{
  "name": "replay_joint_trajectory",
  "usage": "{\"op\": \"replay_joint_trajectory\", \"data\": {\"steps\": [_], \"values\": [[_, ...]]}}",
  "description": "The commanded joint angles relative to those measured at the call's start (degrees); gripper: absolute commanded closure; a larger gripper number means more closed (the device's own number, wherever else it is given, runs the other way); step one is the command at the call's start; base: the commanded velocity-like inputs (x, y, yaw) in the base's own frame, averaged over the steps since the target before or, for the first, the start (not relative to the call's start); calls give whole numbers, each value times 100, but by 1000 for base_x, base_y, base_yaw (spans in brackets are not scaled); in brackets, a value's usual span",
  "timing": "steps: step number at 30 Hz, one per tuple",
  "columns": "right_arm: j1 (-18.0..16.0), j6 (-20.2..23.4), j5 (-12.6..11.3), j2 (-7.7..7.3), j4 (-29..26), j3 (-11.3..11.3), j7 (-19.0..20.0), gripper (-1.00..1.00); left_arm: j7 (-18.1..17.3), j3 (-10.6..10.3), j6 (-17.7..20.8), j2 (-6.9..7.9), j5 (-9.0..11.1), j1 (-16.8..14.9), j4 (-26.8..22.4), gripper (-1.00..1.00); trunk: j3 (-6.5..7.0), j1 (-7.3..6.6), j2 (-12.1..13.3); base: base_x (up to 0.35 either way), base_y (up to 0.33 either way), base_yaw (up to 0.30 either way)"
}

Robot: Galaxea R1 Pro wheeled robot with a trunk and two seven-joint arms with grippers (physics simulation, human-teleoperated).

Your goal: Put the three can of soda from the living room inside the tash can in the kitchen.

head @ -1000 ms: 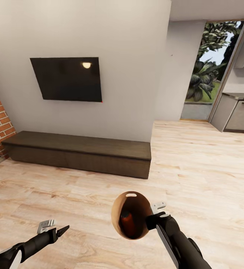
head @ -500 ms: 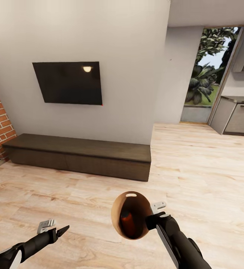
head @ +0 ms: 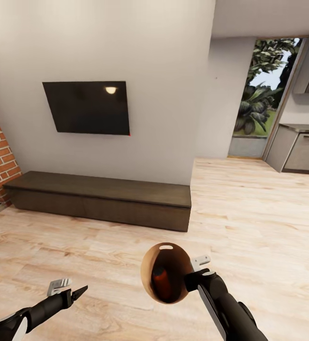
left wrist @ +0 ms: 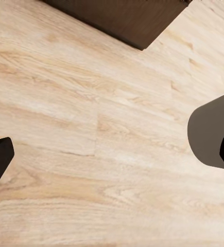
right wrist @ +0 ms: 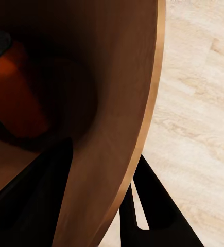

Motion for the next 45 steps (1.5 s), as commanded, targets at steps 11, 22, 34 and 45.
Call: {"op": "replay_joint_trajectory", "data": {"steps": [11,22,34,45], "values": [[-4,-2,-23,1,-4,2,0,100,0,0,0,0,0,0,0,-100,90,0,0,0,0,0],[-3,-2,-22,1,-4,6,0,100,0,0,0,0,0,0,0,-100,101,0,0,0,0,24],[-3,-2,-23,1,-4,20,0,100,0,-2,0,0,0,0,6,-100,102,0,0,0,74,257],[-4,-5,-15,1,-4,28,0,100,0,-6,0,0,0,0,9,-100,102,0,0,32,250,287]]}}
